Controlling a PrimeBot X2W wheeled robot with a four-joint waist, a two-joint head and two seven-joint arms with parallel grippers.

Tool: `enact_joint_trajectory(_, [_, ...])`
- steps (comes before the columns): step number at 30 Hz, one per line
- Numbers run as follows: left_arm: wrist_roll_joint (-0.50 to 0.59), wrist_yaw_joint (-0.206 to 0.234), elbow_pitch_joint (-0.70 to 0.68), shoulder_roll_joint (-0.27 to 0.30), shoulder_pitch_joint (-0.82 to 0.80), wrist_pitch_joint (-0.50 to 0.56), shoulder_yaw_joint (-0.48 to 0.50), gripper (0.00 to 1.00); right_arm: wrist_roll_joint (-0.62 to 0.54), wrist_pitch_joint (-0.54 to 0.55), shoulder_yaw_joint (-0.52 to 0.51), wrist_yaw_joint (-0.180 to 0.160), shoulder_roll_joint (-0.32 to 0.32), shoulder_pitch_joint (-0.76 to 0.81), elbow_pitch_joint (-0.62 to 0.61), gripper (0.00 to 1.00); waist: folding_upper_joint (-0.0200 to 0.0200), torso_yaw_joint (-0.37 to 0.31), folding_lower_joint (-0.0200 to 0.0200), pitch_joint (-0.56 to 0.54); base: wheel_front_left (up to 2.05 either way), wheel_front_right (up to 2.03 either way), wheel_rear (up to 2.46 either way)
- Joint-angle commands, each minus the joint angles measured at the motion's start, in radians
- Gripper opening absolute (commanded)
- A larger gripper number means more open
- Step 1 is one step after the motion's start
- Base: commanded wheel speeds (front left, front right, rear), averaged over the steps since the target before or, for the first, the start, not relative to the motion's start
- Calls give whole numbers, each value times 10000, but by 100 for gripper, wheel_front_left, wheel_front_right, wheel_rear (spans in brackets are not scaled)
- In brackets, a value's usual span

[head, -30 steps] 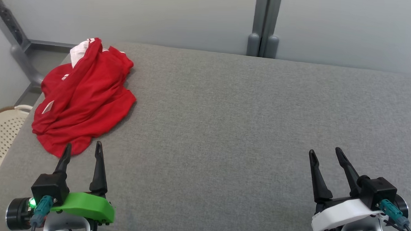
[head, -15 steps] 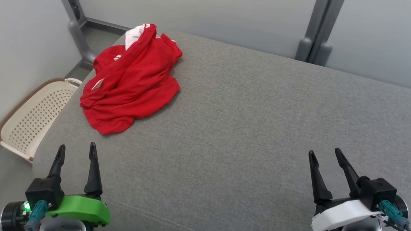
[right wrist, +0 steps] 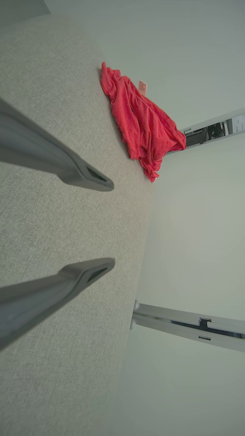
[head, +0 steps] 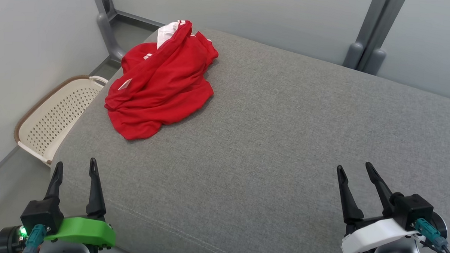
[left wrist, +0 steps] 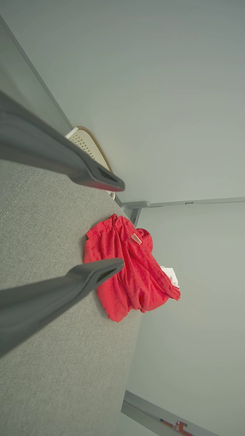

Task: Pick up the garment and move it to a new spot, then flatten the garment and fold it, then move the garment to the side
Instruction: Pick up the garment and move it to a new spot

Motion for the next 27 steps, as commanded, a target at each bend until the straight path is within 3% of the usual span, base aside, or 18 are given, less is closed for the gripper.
enact_joint_trajectory(1, [-31,63,18,49,92,-65,24,100,21,47,-11,-3,-84,37,-56,100,0,-84,0,23,0,0,0])
enact_joint_trajectory(13, [-352,-46,323,438,-1572,-323,443,100,-93,400,-447,-3,-719,-189,-554,100,0,-1045,0,890,0,0,0])
enact_joint_trajectory(27, [-830,-366,1639,1199,-5931,-500,973,100,68,1191,-2165,-6,-2214,-647,-2368,100,0,-2487,0,3621,0,0,0])
